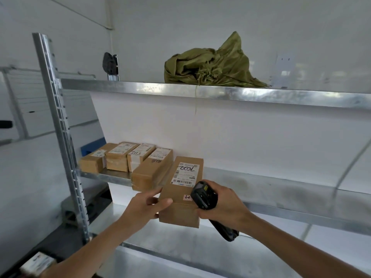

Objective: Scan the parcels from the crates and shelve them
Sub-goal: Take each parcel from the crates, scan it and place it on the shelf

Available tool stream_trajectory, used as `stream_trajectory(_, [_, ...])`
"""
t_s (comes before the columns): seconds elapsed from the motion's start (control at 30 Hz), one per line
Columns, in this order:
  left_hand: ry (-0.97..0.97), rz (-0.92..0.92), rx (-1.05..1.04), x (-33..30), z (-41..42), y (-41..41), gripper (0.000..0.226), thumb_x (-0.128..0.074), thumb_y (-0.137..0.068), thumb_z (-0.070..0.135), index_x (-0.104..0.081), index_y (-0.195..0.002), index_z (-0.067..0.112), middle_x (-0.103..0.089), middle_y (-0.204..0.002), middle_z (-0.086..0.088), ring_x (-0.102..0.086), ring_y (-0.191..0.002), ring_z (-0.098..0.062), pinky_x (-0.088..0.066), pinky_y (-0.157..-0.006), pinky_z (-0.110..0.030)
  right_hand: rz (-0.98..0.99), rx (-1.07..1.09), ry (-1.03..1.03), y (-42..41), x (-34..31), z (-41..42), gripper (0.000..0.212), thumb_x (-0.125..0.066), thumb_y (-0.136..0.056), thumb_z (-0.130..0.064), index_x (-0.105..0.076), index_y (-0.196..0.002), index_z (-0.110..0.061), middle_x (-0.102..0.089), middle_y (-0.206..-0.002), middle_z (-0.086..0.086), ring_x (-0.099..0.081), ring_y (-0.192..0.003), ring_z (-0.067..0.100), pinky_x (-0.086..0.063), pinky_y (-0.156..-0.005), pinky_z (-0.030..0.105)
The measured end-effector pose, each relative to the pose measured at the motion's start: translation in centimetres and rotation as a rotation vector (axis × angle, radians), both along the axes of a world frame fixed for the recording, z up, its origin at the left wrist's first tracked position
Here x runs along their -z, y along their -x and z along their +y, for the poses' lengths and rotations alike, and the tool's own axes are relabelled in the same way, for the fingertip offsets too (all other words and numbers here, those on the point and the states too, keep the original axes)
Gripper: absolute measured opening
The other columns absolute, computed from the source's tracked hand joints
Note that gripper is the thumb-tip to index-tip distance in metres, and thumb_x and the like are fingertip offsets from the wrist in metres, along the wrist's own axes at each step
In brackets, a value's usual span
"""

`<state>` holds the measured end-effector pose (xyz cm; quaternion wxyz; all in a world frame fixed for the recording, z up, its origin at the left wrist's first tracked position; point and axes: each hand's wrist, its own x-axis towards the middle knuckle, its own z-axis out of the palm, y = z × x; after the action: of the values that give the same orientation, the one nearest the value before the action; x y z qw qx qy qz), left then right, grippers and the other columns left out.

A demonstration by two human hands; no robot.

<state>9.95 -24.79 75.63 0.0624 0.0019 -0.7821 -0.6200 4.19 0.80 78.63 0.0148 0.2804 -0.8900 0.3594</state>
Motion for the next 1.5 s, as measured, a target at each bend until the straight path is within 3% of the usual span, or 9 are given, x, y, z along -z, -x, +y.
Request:
stream_trajectory(0.17, [0.001, -0.064, -0.054, 1.6, -1.4, 1.8, 0.083, -0.079, -0.060, 0.069, -0.060, -0.133, 0.034, -0.074, -0.114, 0.011, -0.071, -0.106, -0.018, -0.062, -0.086, -0.040, -0.028, -0.021, -0.041, 2.7, 1.9, -2.1, 0.079, -0.073, -0.052, -0.059, -0.057, -0.128, -0.042, -0.070, -0.111, -0.025, -0.066, -0.096, -0.003, -0.055, -0.083, 0.022])
stream_trajectory(0.27, [-0.006, -0.098, -0.080, 2.7, -2.3, 3.2, 0.070, -0.077, -0.068, 0.052, -0.057, -0.133, 0.036, -0.072, -0.118, 0.008, -0.070, -0.107, -0.018, -0.060, -0.086, -0.039, -0.020, -0.013, -0.063, 4.0, 2.8, -3.3, 0.079, -0.077, -0.057, -0.056, -0.055, -0.132, -0.041, -0.069, -0.116, -0.024, -0.065, -0.100, -0.001, -0.053, -0.085, 0.021])
stream_trajectory(0.43, [0.001, -0.040, -0.116, 3.6, -3.4, 6.0, 0.051, -0.076, -0.075, 0.046, -0.055, -0.121, 0.048, -0.069, -0.114, 0.017, -0.068, -0.101, -0.011, -0.061, -0.081, -0.036, -0.020, 0.042, -0.055, 6.5, 3.5, -5.0, 0.071, -0.082, -0.064, -0.047, -0.055, -0.130, -0.040, -0.069, -0.114, -0.022, -0.065, -0.097, 0.001, -0.054, -0.081, 0.021])
stream_trajectory(0.57, [0.076, 0.019, -0.148, 3.8, -3.8, 7.8, 0.057, -0.074, -0.075, 0.052, -0.052, -0.127, 0.047, -0.065, -0.115, 0.021, -0.066, -0.104, -0.012, -0.062, -0.073, -0.030, -0.020, 0.072, -0.038, 8.3, 3.3, -6.0, 0.068, -0.085, -0.068, -0.040, -0.054, -0.129, -0.039, -0.066, -0.109, -0.022, -0.064, -0.095, 0.004, -0.051, -0.078, 0.019])
stream_trajectory(0.73, [0.233, 0.054, -0.249, 3.5, -3.9, 9.4, 0.048, -0.070, -0.087, 0.047, -0.051, -0.131, 0.042, -0.061, -0.106, 0.024, -0.066, -0.097, -0.014, -0.059, -0.059, -0.021, -0.048, 0.127, -0.005, 10.0, 3.5, -6.7, 0.065, -0.082, -0.064, -0.046, -0.057, -0.123, -0.042, -0.070, -0.105, -0.021, -0.066, -0.092, 0.004, -0.058, -0.082, 0.032])
stream_trajectory(0.87, [0.320, 0.013, -0.302, 3.6, -4.1, 10.7, 0.062, -0.065, -0.089, 0.054, -0.050, -0.145, 0.032, -0.062, -0.117, 0.008, -0.066, -0.102, -0.020, -0.063, -0.062, -0.028, -0.041, 0.144, -0.007, 10.9, 3.5, -6.8, 0.062, -0.082, -0.065, -0.044, -0.058, -0.122, -0.041, -0.071, -0.105, -0.020, -0.066, -0.092, 0.005, -0.058, -0.082, 0.032])
stream_trajectory(0.97, [0.323, -0.015, -0.307, 3.4, -4.1, 11.5, 0.065, -0.065, -0.089, 0.055, -0.047, -0.147, 0.031, -0.068, -0.107, 0.002, -0.069, -0.091, -0.019, -0.061, -0.056, -0.027, -0.039, 0.148, 0.001, 11.4, 3.4, -7.0, 0.062, -0.082, -0.065, -0.043, -0.058, -0.122, -0.041, -0.070, -0.106, -0.021, -0.066, -0.092, 0.004, -0.059, -0.081, 0.032])
stream_trajectory(1.27, [0.367, -0.050, -0.332, 2.4, -3.1, 12.2, 0.063, -0.064, -0.093, 0.050, -0.044, -0.148, 0.029, -0.058, -0.094, 0.018, -0.073, -0.059, -0.020, -0.061, -0.050, -0.030, -0.059, 0.161, 0.022, 12.9, 3.5, -7.1, 0.061, -0.082, -0.065, -0.043, -0.058, -0.121, -0.040, -0.070, -0.105, -0.018, -0.065, -0.091, 0.002, -0.057, -0.079, 0.028])
stream_trajectory(1.5, [0.349, -0.089, -0.324, 2.3, -3.2, 12.5, 0.064, -0.064, -0.092, 0.050, -0.042, -0.149, 0.031, -0.058, -0.095, 0.015, -0.073, -0.064, -0.020, -0.060, -0.050, -0.029, -0.059, 0.144, 0.010, 13.2, 3.5, -7.1, 0.065, -0.083, -0.064, -0.045, -0.058, -0.124, -0.040, -0.070, -0.106, -0.019, -0.066, -0.091, 0.002, -0.059, -0.079, 0.029])
